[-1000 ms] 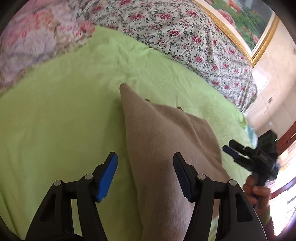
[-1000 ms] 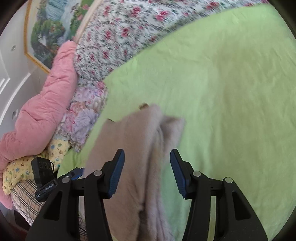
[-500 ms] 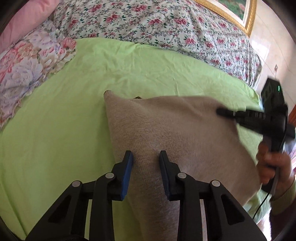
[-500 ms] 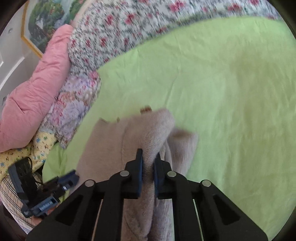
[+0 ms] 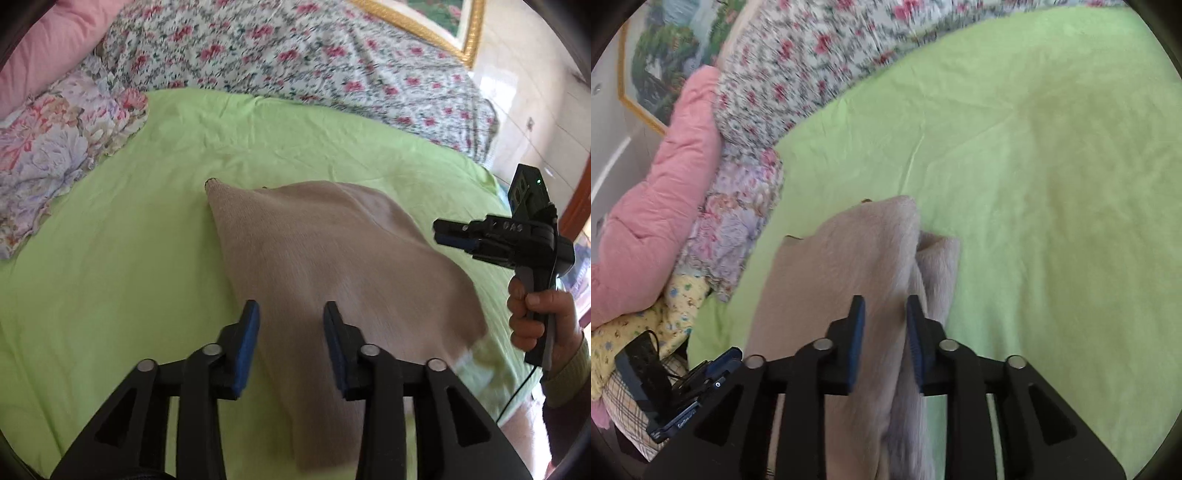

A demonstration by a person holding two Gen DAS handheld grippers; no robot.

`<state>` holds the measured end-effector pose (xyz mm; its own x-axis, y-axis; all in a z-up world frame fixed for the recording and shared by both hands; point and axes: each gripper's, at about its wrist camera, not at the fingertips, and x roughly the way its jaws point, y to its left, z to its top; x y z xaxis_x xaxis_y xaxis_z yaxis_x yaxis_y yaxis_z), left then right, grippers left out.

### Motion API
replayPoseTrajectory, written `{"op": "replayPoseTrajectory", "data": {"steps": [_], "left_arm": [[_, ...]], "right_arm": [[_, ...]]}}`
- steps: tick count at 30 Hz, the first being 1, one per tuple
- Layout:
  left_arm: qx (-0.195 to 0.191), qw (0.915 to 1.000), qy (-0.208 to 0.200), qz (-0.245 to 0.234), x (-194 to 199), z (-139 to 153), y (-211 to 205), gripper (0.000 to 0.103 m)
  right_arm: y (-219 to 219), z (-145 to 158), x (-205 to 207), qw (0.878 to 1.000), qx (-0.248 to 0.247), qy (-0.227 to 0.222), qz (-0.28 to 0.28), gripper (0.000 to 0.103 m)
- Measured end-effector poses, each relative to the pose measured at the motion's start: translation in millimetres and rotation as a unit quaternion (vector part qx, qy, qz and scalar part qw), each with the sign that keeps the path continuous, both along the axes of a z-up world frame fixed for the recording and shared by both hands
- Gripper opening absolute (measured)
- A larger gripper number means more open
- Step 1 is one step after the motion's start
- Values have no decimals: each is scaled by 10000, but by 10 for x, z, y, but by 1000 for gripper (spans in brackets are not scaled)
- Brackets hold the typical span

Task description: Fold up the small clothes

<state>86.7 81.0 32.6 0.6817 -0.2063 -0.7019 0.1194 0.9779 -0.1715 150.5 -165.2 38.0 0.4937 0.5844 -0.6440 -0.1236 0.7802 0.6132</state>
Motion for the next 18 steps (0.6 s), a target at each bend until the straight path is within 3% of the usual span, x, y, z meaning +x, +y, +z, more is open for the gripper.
{"op": "replayPoseTrajectory", "data": {"steps": [3, 5, 8, 14, 18], "left_arm": [[-51, 9999, -51, -84, -351, -10, -3, 46], [-132, 9999, -28, -95, -554, -61, -4, 57], [-142, 9998, 4, -153, -759, -186, -68, 59], [259, 9994, 92, -201, -763, -403, -278, 59], [863, 9963, 15, -31, -711, -485, -384, 59]], "right_arm": [[-59, 72, -302, 9998, 78, -167, -43, 42], [-92, 61, -499, 9997, 118, -203, -76, 46], [-84, 5, -786, 9996, 132, -181, -147, 50], [52, -94, -998, 9999, -73, -104, -14, 51], [125, -98, -1068, 9994, -289, -201, 53, 51]]}}
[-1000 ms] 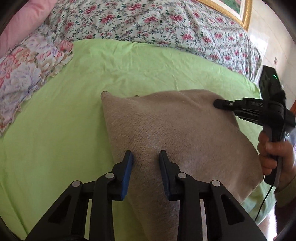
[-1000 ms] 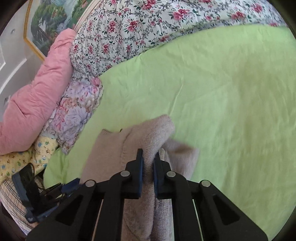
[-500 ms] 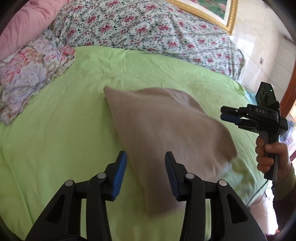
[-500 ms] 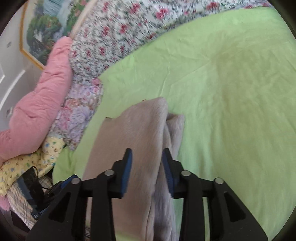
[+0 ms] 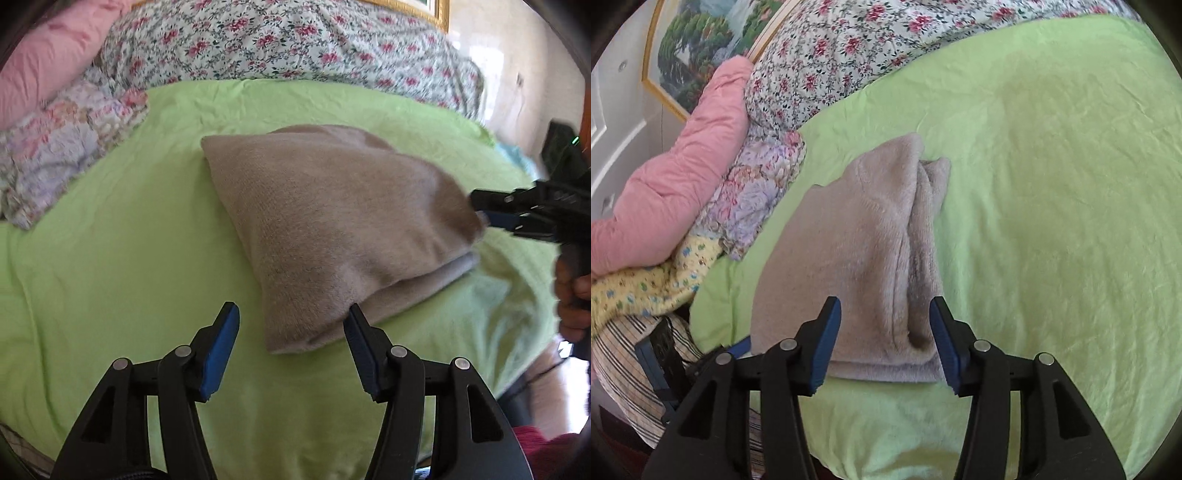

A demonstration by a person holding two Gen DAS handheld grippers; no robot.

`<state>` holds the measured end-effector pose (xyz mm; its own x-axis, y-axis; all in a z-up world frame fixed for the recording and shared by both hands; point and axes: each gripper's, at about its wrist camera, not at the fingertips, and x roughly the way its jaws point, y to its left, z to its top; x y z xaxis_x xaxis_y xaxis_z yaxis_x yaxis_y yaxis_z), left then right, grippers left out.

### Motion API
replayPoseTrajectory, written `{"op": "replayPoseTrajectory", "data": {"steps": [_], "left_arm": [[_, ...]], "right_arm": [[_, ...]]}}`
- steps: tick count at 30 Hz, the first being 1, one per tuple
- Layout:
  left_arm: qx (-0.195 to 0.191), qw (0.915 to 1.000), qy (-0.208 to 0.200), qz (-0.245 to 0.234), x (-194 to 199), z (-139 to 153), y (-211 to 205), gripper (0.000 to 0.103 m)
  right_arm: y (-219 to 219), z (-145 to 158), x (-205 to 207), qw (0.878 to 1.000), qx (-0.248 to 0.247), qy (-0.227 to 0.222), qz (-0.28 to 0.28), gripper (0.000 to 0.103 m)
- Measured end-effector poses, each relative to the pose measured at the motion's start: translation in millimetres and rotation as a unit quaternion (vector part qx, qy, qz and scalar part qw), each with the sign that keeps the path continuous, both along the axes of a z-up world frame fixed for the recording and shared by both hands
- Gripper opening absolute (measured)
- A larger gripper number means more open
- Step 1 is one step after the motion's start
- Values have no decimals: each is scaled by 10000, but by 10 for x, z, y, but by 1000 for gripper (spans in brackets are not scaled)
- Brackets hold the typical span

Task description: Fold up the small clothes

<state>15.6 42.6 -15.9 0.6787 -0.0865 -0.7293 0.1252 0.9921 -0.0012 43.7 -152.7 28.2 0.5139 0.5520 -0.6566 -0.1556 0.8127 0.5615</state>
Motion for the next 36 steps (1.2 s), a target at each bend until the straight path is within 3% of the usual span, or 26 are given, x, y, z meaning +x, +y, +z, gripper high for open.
{"op": "replayPoseTrajectory", "data": {"steps": [7, 14, 16, 17, 18, 20, 23, 25, 27, 30, 33, 36], "left_arm": [[495, 9988, -45, 44, -43, -109, -50, 36], [348, 9993, -74, -59, -74, -83, 0, 35], [369, 9993, -43, -15, -39, -112, -9, 30], [305, 9995, -10, 28, -1, -127, 6, 15], [190, 9998, 60, 61, 41, -136, 23, 13], [-15, 9997, 114, 220, 83, -104, 83, 10], [-104, 9994, 46, 337, 34, 0, 158, 8], [-241, 9990, 116, 364, 4, -4, 196, 7], [-267, 9988, 206, 348, 3, -53, 183, 7], [-79, 9985, 354, 401, 9, -185, 120, 7], [-260, 9978, 443, 410, 19, -224, 178, 7], [-337, 9975, 485, 380, 31, -217, 209, 7]], "right_arm": [[82, -93, -57, 9991, -392, -69, 120, 51], [219, 15, -114, 9959, -718, -404, 380, 51], [262, 13, -121, 9945, -810, -442, 495, 45], [274, -2, -112, 9942, -836, -414, 544, 33], [294, -24, -91, 9939, -875, -340, 574, 9], [270, -6, -50, 9943, -853, -222, 592, 6], [71, 257, -113, 9966, -392, -510, 514, 5], [-82, 400, -171, 9959, -401, -657, 467, 5], [-142, 323, -172, 9964, -494, -510, 468, 5], [-83, -66, -137, 9946, -881, 8, 551, 5], [-61, -354, -102, 9933, -1018, 275, 479, 5], [-110, -329, -80, 9943, -953, 286, 382, 5]]}}
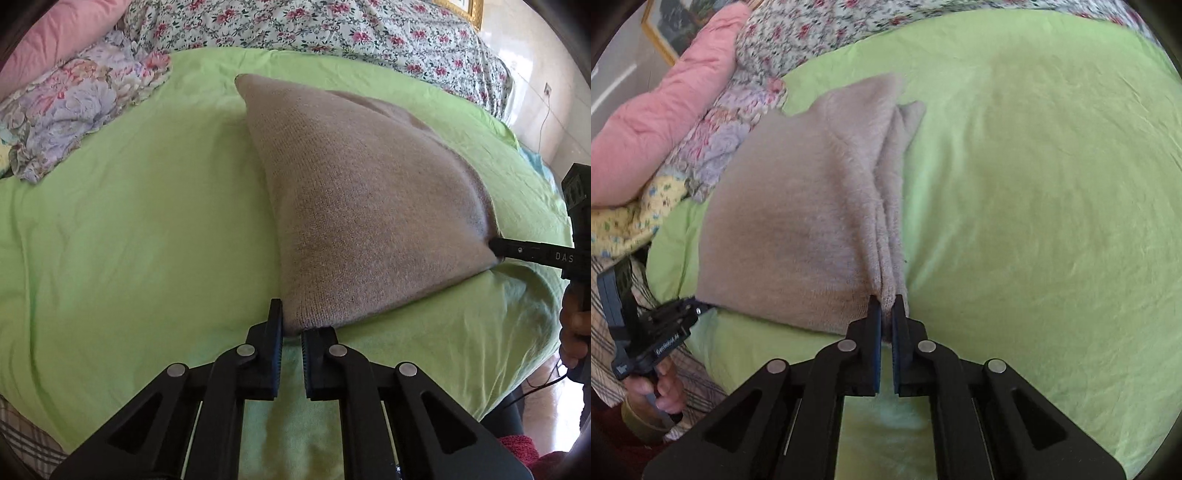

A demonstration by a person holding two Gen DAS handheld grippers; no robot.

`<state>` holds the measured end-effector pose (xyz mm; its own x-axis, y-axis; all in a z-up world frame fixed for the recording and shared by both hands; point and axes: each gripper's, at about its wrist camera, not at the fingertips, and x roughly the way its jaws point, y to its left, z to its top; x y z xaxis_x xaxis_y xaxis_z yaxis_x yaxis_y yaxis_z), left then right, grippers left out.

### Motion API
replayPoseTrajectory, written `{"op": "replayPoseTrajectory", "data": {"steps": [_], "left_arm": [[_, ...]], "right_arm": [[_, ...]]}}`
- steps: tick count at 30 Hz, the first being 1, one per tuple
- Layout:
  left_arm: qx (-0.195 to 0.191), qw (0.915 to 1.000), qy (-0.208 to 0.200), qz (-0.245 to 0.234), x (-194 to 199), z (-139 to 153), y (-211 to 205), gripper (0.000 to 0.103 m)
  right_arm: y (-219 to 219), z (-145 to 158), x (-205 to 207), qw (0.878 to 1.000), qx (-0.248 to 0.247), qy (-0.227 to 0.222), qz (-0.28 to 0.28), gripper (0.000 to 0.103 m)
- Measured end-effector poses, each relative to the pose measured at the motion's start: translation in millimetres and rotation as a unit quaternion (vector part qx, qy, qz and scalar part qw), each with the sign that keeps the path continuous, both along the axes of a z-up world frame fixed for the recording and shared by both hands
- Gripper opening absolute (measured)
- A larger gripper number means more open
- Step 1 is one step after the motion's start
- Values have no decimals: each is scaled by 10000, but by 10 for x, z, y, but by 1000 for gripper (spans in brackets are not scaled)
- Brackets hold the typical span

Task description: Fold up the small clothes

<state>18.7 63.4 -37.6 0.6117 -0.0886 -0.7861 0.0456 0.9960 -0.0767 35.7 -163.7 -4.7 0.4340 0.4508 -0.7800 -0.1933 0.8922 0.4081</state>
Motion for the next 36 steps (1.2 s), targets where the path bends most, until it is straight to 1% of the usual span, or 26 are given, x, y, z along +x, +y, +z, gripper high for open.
{"op": "replayPoseTrajectory", "data": {"steps": [3, 5, 9, 11, 13, 16, 17, 18, 19, 20, 21, 23, 24, 27, 28, 31, 32, 34, 36], "left_arm": [[-33, 10000, 12, -18, -2, 24, -4, 7], [-30, 10000, 16, -41, 3, 9, -6, 7], [-101, 9997, 110, -188, -15, -2, -10, 8], [-209, 9993, 128, -297, -48, 33, 24, 9], [-321, 9985, 144, -415, -93, 67, 68, 9], [-537, 9969, 70, -573, -174, 192, 161, 9], [-605, 9963, -4, -614, -196, 260, 195, 10], [-675, 9955, -120, -653, -212, 356, 235, 11], [-710, 9950, -194, -670, -219, 422, 247, 12], [-749, 9943, -269, -707, -197, 503, 270, 13], [-791, 9936, -358, -728, -152, 594, 278, 13], [-887, 9917, -523, -765, -52, 720, 267, 14], [-958, 9906, -591, -780, 21, 771, 247, 14], [-1177, 9869, -749, -811, 325, 858, 159, 14], [-1249, 9856, -781, -827, 422, 856, 125, 14], [-1449, 9842, -518, -881, 664, 734, 37, 13], [-1434, 9846, -451, -891, 704, 690, 27, 13], [-1283, 9876, -195, -886, 741, 526, -38, 12], [-1216, 9884, -119, -898, 713, 404, -49, 10]], "right_arm": [[41, 65, -38, 9997, -240, -12, 106, 5], [34, 86, -69, 9997, -237, 10, 87, 5], [34, 19, -52, 9996, -235, 152, 24, 5], [30, 41, -35, 9997, -169, 146, -20, 5], [4, 42, 12, 9997, -27, 238, -36, 6], [-38, 86, 8, 9994, 70, 328, -79, 12], [-52, 104, -4, 9993, 50, 348, -91, 18], [-69, 143, -16, 9992, -12, 370, -144, 29], [-100, 186, -37, 9991, -81, 361, -212, 35], [-125, 256, -59, 9990, -135, 297, -294, 38], [-150, 351, -76, 9991, -141, 192, -363, 38], [-187, 554, -86, 9988, 37, -119, -468, 38], [-184, 685, -65, 9980, 213, -330, -502, 38], [-24, 899, 53, 9955, 457, -749, -357, 38], [84, 944, 109, 9951, 446, -834, -279, 38], [428, 977, 289, 9944, 517, -927, -3, 38], [526, 955, 342, 9944, 541, -904, 101, 38], [624, 863, 451, 9959, 412, -780, 198, 38], [671, 717, 506, 9976, 306, -570, 232, 38]]}}
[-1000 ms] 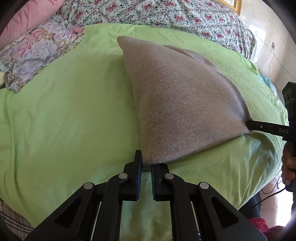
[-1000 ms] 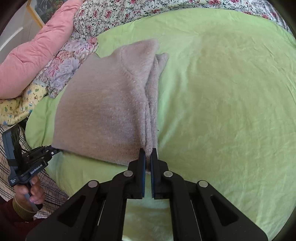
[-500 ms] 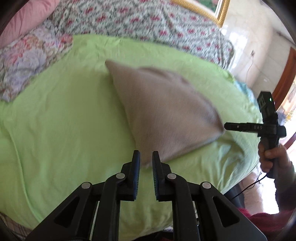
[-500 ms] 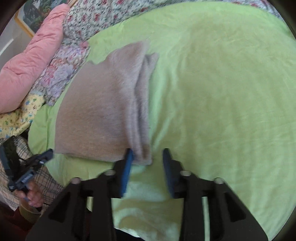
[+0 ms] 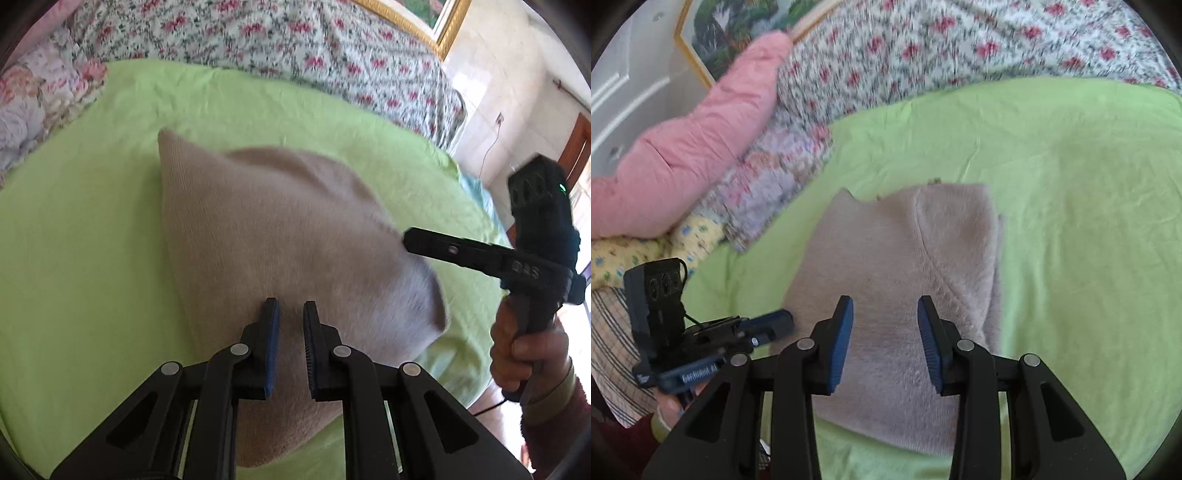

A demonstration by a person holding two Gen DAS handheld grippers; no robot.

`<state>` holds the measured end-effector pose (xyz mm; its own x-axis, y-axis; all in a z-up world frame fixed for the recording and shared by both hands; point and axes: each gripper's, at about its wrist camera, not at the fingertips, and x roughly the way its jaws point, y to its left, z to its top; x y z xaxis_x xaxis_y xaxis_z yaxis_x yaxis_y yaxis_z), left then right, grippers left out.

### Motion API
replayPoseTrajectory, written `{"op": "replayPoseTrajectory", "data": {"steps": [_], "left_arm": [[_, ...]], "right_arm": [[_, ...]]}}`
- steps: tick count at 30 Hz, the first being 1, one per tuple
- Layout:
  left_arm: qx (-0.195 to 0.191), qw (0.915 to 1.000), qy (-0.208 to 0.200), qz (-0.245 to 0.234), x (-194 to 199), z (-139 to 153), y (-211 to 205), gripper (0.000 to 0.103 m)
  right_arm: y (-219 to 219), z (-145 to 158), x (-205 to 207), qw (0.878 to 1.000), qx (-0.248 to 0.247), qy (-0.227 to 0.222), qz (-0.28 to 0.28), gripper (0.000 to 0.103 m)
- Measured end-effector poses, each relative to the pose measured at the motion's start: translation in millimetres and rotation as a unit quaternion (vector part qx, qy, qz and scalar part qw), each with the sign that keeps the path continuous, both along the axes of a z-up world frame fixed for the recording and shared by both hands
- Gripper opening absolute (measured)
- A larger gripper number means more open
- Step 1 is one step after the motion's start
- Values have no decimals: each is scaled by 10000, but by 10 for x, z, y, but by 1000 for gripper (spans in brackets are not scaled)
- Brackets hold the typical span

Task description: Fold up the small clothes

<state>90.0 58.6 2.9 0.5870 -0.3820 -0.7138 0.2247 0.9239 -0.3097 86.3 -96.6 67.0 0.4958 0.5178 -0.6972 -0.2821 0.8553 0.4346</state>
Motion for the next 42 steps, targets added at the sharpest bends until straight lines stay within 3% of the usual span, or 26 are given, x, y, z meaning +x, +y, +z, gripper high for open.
{"op": "replayPoseTrajectory", "data": {"steps": [3, 6, 9, 15, 21, 24, 27, 30, 33, 35, 36, 42], "left_arm": [[-114, 9996, 245, -32, -20, -198, 13, 4], [-171, 9986, 486, -89, -39, -422, -18, 0], [-164, 9992, 364, -59, -91, -447, -41, 0], [-714, 9962, 505, 42, -112, -407, 116, 0], [-464, 9982, 368, 135, -319, -234, 105, 2], [-267, 9989, 367, 103, -399, -280, 90, 2], [-213, 9987, 432, 169, -410, -293, 71, 2], [-52, 9993, 324, 181, -448, -188, 41, 11], [86, 9995, 188, 224, -573, -85, 48, 27], [241, 9991, 76, 343, -664, -18, 55, 48], [362, 9983, 1, 451, -714, 13, 69, 52], [492, 9966, -7, 666, -907, -3, 231, 55]], "right_arm": [[-68, -299, 25, 9985, -316, 446, -84, 34], [-192, -507, -27, 9984, -142, 543, -112, 33], [-262, -537, -53, 9986, 3, 509, -142, 32], [-263, -451, -100, 9992, -17, 363, -192, 33], [-209, -304, -492, 9994, -344, 63, -29, 35], [-233, -467, -595, 9971, -728, 217, -44, 35], [-306, -542, -584, 9984, -483, 253, -177, 35], [-300, -439, -591, 9985, -435, 214, -250, 35], [-305, -298, -674, 9988, -406, 77, -243, 35], [-327, -219, -736, 9990, -363, 4, -269, 35], [-350, -186, -779, 9991, -325, -27, -281, 37], [-377, -79, -1020, 9988, -277, -184, -369, 46]]}}
